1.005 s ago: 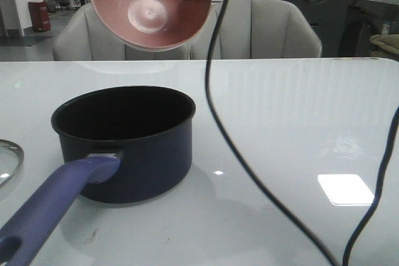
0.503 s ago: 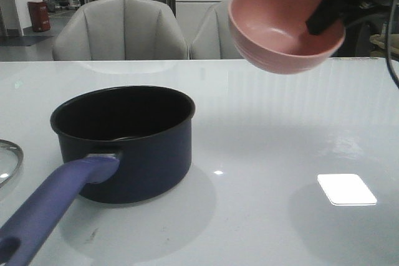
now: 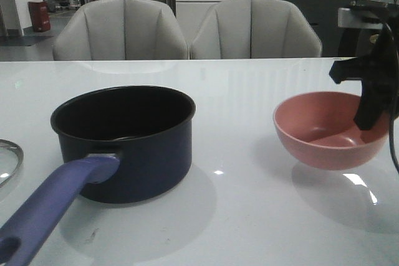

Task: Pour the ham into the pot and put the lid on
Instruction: 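Carry the empty pink bowl back and lower it onto the table, then open the right gripper and raise it away from the bowl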

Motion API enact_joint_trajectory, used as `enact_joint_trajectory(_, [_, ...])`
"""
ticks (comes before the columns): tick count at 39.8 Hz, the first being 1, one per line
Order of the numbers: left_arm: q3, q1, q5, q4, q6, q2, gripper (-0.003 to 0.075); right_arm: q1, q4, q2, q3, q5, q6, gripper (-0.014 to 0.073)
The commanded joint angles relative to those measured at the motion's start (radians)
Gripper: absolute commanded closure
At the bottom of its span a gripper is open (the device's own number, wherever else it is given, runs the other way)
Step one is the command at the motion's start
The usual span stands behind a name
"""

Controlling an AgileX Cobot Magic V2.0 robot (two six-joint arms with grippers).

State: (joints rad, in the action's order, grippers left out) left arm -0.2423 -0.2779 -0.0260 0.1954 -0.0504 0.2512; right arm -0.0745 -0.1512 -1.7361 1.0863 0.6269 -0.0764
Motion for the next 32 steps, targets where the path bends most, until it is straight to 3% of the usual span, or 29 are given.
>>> enact_joint_trajectory(1, [-0.028,-0.008,-0.08,0.001,0.002,0.007,0.0327,0.007,0.008,0.005,0.04,-0.005,0.006,0.0427])
enact_joint_trajectory(4, [-0.028,-0.008,-0.08,0.001,0.002,0.007,0.0326,0.007,0.006,-0.022,0.054,0.009,0.011,0.0388])
enact_joint_trajectory(13, [-0.028,-0.008,-0.08,0.001,0.002,0.007,0.0326,0.007,0.002,-0.041,0.107,0.041,0.023,0.0142])
enact_joint_trajectory(22, [-0.028,-0.008,-0.08,0.001,0.002,0.007,0.0326,0.0,0.002,0.079,0.131,0.098,-0.027,0.0134])
enact_joint_trajectory(32, [-0.028,-0.008,-0.08,0.001,0.002,0.007,0.0326,-0.106,0.002,0.384,-0.058,-0.094,-0.068,0.0137])
